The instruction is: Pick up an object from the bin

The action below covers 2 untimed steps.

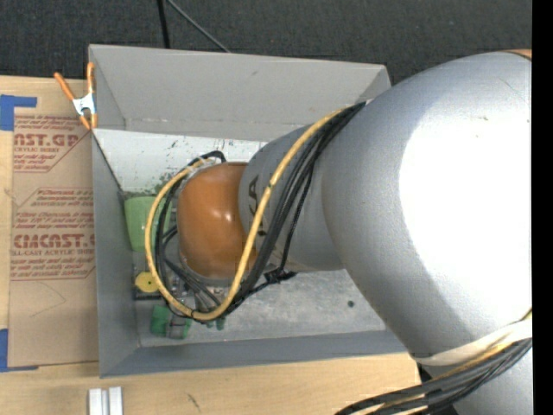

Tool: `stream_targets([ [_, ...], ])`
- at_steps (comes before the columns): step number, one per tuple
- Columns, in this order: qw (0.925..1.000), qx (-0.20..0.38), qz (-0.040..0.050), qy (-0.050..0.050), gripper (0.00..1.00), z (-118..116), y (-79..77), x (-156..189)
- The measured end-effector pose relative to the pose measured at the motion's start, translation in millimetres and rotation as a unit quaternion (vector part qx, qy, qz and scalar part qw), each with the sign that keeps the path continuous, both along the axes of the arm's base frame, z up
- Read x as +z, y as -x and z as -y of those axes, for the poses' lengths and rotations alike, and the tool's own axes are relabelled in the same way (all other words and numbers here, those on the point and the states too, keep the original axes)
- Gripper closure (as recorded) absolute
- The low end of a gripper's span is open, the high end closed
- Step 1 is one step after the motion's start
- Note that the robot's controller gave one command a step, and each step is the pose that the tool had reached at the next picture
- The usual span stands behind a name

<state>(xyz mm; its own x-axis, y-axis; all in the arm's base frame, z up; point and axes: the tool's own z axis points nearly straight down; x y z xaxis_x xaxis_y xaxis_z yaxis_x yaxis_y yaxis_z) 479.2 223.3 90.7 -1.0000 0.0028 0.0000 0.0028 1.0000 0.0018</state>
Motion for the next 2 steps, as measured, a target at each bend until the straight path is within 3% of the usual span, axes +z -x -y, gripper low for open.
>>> stream_targets([
  [1,0.9998,0.017,0.0042,-0.002,1.00,-22,-5.8,105],
  [2,0.9884,0.152,0.0052,0.000,1.00,16,-16.8,248],
])
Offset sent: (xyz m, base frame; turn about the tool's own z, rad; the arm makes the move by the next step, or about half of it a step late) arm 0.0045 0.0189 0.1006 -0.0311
